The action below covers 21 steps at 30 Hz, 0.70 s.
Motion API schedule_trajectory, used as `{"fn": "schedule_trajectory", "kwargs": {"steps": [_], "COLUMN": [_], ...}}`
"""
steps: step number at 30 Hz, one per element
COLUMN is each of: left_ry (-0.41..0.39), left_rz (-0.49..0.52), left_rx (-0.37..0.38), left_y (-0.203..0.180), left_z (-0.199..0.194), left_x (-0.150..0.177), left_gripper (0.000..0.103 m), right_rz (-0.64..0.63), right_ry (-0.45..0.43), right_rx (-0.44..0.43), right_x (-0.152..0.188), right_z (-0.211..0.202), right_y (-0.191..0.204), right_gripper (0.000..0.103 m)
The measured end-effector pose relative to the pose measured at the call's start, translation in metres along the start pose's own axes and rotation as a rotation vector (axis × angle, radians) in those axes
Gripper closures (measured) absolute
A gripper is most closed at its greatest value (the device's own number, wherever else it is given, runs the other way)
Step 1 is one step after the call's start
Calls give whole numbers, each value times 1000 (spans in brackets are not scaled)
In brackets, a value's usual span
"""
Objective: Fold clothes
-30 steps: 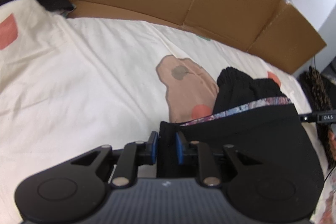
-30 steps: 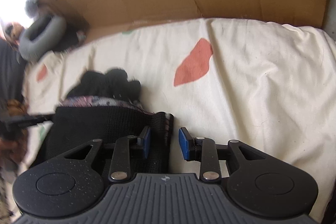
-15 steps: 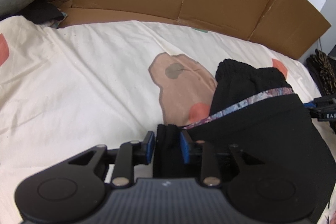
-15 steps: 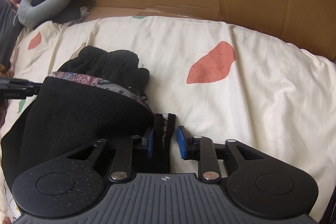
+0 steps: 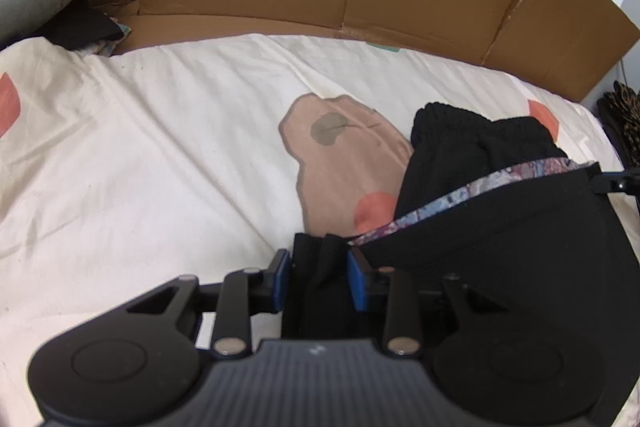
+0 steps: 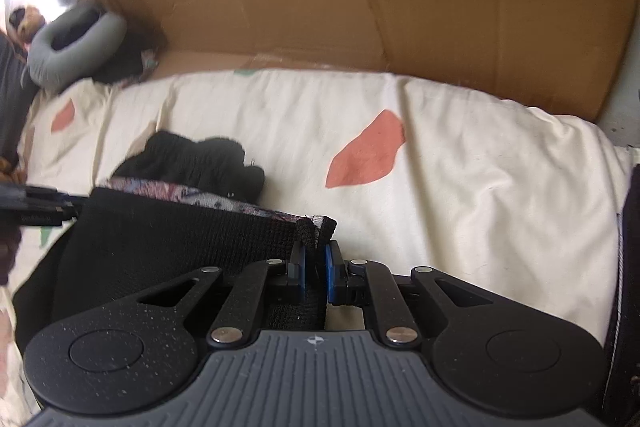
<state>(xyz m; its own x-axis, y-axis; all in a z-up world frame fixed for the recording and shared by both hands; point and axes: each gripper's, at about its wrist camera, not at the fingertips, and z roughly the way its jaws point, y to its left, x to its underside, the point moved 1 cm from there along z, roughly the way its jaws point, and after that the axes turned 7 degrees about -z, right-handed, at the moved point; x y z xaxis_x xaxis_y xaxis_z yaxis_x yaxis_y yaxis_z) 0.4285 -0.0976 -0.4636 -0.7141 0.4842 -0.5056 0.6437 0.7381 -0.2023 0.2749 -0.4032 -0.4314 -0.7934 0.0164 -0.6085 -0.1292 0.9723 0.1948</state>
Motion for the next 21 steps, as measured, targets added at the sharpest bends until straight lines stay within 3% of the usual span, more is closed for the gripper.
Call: {"fn": "schedule_trajectory", "kwargs": {"steps": [1,2,4,21], "left_ry": [-4,-8,-27,-174], "left_rz": [1,2,9,-45], "left_rx": [8,16,-2,-48], "left_y": [-1,-2,-7,-7], "left_z": [0,-1,-3,-51], "left_x": [1,2,6,5], "left_gripper": [86,90,92,94], "right_rz": [4,7,12,22], "right_ry": [-5,-8,-15,-90], "right_rx": [-1,-1,-2,-16], "right_x": [0,1,2,2], "right_z": [-2,-3,-5,-33], "right_y": [0,-1,-1,0], "right_gripper": [95,95,95,95]}}
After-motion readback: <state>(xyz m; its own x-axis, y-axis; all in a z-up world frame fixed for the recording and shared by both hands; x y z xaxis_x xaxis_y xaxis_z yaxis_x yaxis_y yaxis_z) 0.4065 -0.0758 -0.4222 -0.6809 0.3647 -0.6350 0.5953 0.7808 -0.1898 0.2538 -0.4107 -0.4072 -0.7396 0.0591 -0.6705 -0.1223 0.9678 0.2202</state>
